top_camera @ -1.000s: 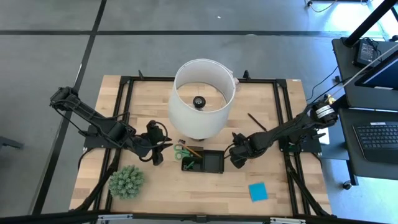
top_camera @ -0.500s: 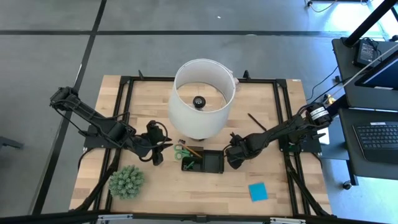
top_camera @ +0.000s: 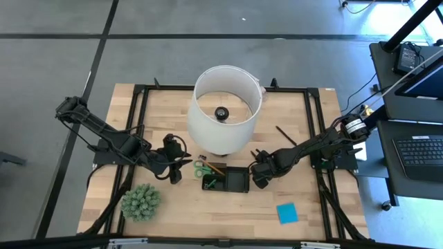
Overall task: Pick and place office supplies into organizer
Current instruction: Put the bottom right black pen into the black desk organizer
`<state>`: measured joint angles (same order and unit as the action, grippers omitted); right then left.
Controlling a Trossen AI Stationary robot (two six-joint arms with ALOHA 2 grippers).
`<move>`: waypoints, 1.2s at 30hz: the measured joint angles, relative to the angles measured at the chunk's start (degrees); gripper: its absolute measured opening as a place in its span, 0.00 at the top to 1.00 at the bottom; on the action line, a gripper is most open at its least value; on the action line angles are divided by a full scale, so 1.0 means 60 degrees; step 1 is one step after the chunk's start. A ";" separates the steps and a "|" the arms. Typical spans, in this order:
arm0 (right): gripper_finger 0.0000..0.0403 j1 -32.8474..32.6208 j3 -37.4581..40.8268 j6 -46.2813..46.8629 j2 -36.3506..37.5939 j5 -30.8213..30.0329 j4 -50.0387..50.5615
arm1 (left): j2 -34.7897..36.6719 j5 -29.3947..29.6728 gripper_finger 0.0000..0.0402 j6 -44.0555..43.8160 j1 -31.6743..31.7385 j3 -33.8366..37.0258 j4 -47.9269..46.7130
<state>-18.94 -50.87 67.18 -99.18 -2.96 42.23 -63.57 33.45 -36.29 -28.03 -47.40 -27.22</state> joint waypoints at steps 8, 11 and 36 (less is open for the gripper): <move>0.86 -0.0015 -0.0076 -0.0235 -0.0010 0.0005 0.0116 | 0.0000 0.0000 0.78 0.0000 0.0000 0.0000 0.0000; 0.86 -0.0015 -0.0377 -0.0468 -0.0085 0.0021 0.0441 | 0.0000 0.0000 0.78 0.0000 0.0000 0.0000 0.0000; 0.90 -0.0959 -0.6034 -0.2802 -0.0095 0.0011 0.5755 | 0.0000 -0.0003 0.78 -0.0113 0.0000 0.0000 0.0084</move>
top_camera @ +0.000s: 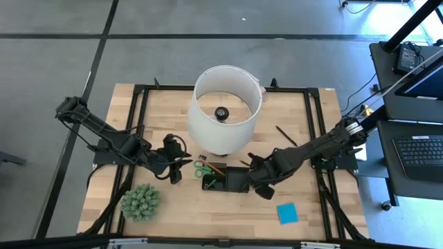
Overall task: Pick and place office supplies into organizer
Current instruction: Put the bottom right black pen into the black desk organizer
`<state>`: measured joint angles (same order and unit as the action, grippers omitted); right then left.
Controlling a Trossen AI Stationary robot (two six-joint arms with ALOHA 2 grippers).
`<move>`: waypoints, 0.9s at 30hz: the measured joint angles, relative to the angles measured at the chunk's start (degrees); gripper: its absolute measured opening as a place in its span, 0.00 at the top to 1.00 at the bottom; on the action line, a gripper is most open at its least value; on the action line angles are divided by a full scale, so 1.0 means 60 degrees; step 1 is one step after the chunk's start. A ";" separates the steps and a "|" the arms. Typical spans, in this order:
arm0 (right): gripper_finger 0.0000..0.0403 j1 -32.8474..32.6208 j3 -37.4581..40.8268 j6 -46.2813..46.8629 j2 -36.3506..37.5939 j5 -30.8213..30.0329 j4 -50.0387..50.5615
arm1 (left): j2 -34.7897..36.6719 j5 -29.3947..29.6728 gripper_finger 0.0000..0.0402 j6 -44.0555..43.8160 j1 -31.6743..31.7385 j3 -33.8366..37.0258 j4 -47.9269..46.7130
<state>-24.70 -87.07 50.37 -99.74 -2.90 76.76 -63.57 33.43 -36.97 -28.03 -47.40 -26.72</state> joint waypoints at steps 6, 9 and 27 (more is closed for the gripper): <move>0.90 -0.0152 -0.1673 -0.0515 0.0015 -0.0385 -0.0082 | -0.0004 -0.0527 0.78 0.2606 -0.0399 -0.0002 0.3200; 0.90 -0.0163 -0.2297 -0.0758 0.0015 -0.0854 -0.0079 | 0.0000 -0.0739 0.77 0.4007 -0.0726 -0.0019 0.4667; 0.91 -0.0159 -0.3197 -0.2193 0.0029 -0.2096 -0.1761 | -0.1888 -0.0438 0.60 0.2791 0.0233 -0.0004 0.6312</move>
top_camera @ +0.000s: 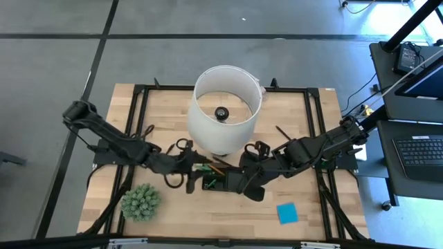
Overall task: Pick and place office supplies into organizer
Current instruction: Put the bottom right black pen into the black desk organizer
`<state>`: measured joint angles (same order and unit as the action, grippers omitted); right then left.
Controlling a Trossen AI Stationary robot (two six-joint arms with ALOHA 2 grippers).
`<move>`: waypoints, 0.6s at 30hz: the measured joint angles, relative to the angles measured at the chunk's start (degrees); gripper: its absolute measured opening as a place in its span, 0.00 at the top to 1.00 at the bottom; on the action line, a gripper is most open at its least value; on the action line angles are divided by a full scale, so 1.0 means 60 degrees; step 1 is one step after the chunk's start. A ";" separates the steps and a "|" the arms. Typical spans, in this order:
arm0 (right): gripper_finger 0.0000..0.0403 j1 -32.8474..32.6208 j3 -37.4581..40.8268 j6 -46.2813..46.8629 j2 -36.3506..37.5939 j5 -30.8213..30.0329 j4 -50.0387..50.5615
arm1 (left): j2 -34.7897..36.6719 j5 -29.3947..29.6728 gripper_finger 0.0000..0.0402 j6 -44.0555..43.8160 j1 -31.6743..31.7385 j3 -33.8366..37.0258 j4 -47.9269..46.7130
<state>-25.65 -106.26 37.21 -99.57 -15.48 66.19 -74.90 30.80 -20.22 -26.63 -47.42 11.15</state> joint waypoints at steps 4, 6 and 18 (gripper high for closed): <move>0.91 -0.0001 0.0000 -0.0376 0.0000 -0.0005 -0.0787 | -0.0266 -0.0892 0.60 0.0208 0.0069 0.0000 0.1468; 0.91 -0.0022 0.0000 -0.0558 0.0000 -0.0016 -0.1180 | -0.0340 -0.1133 0.61 0.0511 -0.0012 0.0000 0.2052; 0.91 -0.0076 0.0000 -0.0976 -0.0033 -0.0020 -0.1893 | -0.0389 -0.1424 0.61 0.0826 -0.0739 0.0000 0.2544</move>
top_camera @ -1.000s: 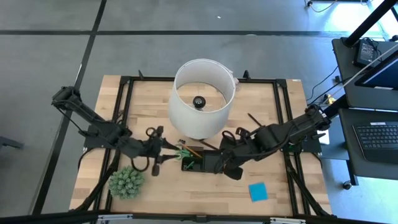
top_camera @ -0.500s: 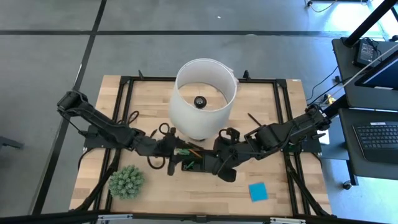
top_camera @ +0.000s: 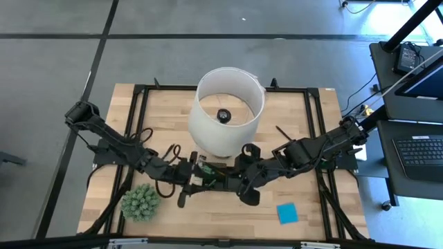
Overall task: Pick and place office supplies into organizer
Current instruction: Put the bottom right black pen into the black desk organizer
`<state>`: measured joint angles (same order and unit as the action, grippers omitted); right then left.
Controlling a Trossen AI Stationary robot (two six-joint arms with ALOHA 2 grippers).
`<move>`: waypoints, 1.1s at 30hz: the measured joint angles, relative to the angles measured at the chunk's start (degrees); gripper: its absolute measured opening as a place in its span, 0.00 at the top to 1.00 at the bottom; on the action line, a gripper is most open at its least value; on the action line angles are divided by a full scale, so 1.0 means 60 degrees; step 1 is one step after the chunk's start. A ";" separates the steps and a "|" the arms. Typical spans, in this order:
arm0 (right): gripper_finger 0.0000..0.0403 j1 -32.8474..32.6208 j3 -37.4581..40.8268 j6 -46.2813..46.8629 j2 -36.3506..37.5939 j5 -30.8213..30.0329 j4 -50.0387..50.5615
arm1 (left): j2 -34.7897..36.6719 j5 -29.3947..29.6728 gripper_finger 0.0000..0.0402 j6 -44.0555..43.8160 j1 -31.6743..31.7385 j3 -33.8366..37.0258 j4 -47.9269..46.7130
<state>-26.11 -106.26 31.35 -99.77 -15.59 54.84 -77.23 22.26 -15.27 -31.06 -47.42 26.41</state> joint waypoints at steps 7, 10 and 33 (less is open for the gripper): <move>0.91 -0.0137 0.0000 -0.0076 0.0000 0.0029 -0.0473 | 0.0000 0.0321 0.61 0.0000 -0.0382 0.0000 0.0073; 0.91 -0.0250 0.0000 -0.0221 0.0000 0.0029 -0.0825 | 0.0000 0.0368 0.62 0.0004 -0.0387 0.0000 0.0280; 0.91 -0.0641 0.0000 -0.0832 0.0000 0.0026 -0.2187 | 0.0004 0.0328 0.62 0.4208 -0.0669 0.0000 0.2288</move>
<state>-29.95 -106.26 26.36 -99.77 -15.44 41.71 -77.21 24.23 9.98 -35.08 -47.42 40.14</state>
